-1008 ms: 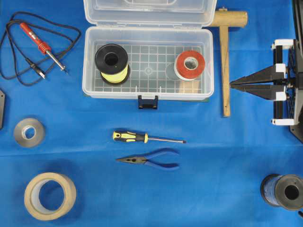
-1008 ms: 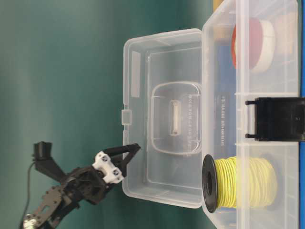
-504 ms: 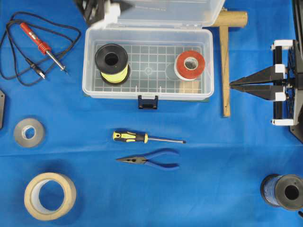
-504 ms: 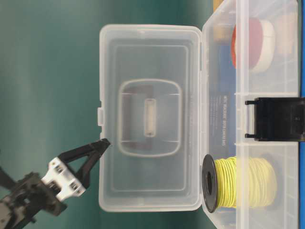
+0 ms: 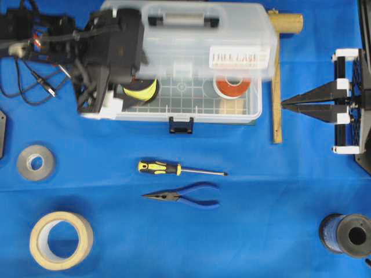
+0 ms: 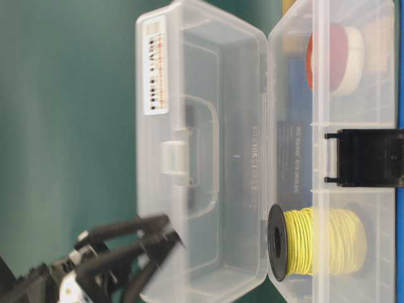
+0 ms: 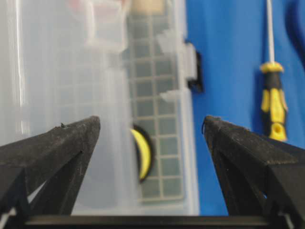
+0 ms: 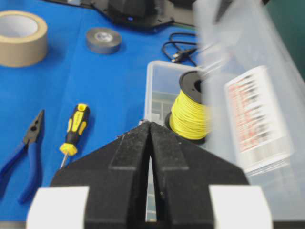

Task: Close the tool box with the left arm.
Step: 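Push the clear lid down with the left gripper to close the box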

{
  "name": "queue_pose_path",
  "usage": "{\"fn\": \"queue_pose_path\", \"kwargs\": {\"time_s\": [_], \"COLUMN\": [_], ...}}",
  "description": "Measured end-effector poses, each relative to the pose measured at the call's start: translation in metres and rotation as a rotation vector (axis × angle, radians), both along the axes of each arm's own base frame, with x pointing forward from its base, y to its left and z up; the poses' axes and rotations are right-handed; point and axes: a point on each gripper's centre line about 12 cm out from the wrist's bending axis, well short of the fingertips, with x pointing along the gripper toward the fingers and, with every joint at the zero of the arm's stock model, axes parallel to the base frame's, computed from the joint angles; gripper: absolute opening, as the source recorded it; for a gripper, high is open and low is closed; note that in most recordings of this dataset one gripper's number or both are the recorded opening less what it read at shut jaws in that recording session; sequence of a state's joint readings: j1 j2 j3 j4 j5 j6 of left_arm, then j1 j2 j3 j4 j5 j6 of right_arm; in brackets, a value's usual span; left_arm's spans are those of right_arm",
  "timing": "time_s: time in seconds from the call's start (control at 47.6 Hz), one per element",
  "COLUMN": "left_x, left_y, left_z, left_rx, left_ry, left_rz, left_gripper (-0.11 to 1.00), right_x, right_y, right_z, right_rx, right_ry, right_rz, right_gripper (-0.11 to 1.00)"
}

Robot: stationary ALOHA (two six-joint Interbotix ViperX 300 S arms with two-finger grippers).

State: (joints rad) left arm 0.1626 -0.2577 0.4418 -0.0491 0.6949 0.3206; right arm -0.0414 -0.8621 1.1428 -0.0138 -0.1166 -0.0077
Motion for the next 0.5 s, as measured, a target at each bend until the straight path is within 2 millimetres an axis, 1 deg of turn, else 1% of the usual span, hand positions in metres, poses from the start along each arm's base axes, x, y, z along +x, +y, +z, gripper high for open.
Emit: {"fn": "queue_pose_path", "kwargs": {"time_s": [0.189, 0.315, 0.378, 0.504], "left_x": [-0.009, -0.014, -0.016, -0.020], "left_y": [-0.027, -0.048, -0.053, -0.053], "left_z": [0.000, 0.004, 0.006, 0.008], "left_rx": [-0.001, 0.000, 0.000, 0.004], "left_ry": [-0.029, -0.060, -0.077, -0.109], "left_rz": [-0.073, -0.131, -0.145, -0.144], "left_gripper": [0.89, 0.89, 0.89, 0.89], "right_x": [0.000, 0.000, 0.000, 0.000], "right_y": [0.000, 0.000, 0.000, 0.000], "right_z": [-0.001, -0.001, 0.000, -0.001], "right_rx": [-0.001, -0.001, -0.001, -0.001], "right_ry": [0.002, 0.003, 0.002, 0.005], "right_rz": [0.000, 0.000, 0.000, 0.000], "right_gripper": [0.00, 0.00, 0.00, 0.00]}}
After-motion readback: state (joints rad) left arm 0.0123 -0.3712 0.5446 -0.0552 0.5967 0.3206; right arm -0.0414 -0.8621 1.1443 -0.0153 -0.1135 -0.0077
